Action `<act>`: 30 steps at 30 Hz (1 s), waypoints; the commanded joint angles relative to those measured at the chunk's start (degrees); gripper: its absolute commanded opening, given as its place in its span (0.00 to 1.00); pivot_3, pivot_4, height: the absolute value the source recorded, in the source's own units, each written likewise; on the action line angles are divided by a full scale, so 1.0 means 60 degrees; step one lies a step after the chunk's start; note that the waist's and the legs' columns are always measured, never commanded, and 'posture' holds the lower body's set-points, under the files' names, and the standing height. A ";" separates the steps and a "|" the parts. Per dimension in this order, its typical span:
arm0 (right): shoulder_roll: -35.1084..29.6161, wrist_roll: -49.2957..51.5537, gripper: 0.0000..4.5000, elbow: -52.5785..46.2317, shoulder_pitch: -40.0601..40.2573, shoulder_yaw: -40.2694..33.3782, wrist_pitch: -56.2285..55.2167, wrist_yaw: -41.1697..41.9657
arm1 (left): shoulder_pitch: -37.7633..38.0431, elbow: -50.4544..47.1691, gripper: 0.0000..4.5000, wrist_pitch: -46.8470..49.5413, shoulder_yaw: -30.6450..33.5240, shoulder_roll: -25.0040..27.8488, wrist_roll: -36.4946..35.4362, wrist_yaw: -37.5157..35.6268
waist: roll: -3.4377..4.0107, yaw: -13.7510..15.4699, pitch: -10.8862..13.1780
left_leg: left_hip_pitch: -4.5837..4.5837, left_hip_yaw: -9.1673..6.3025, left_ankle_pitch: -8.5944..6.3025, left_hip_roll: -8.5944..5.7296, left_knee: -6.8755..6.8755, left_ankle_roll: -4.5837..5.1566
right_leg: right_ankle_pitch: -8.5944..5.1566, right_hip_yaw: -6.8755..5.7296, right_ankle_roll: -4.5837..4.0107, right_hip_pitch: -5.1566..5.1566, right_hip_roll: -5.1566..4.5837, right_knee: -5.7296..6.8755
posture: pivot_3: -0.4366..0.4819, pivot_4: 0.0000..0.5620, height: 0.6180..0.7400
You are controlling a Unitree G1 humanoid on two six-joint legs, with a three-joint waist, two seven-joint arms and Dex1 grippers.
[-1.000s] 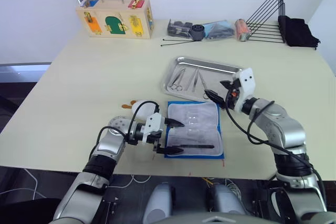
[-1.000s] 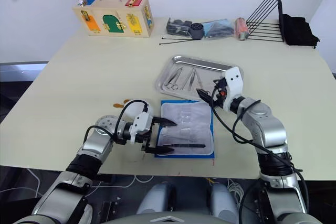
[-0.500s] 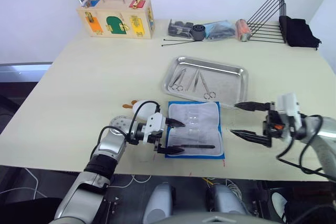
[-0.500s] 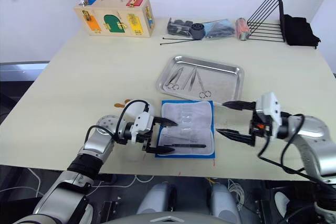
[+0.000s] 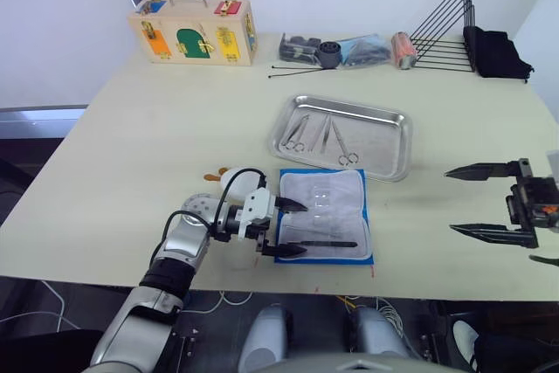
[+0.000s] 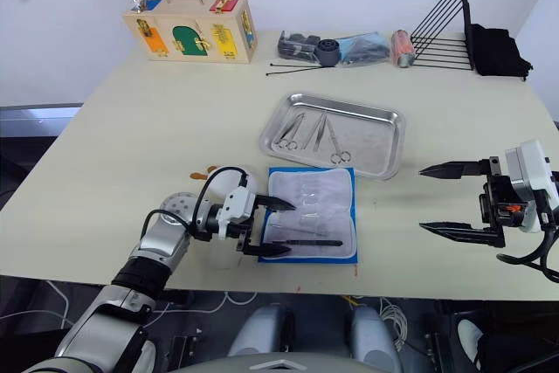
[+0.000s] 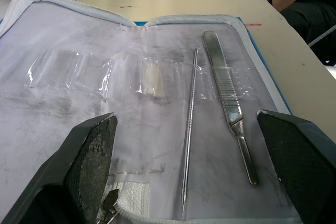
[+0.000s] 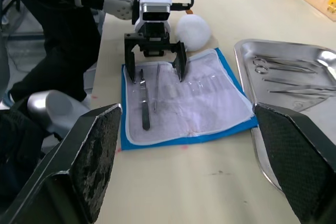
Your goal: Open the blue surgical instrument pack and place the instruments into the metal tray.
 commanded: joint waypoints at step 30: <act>0.4055 -0.5202 0.93 0.0769 -0.2225 0.6660 -0.0845 -0.4365 | 0.0489 0.0756 1.00 0.0648 -0.0644 0.0092 0.0715 0.0034 | 0.0013 0.0002 -0.0020 | 0.0001 -0.0004 0.0000 -0.0017 0.0002 0.0000 | 0.0013 0.0021 -0.0024 -0.0002 0.0005 0.0010 | 0.48 0.27 1.00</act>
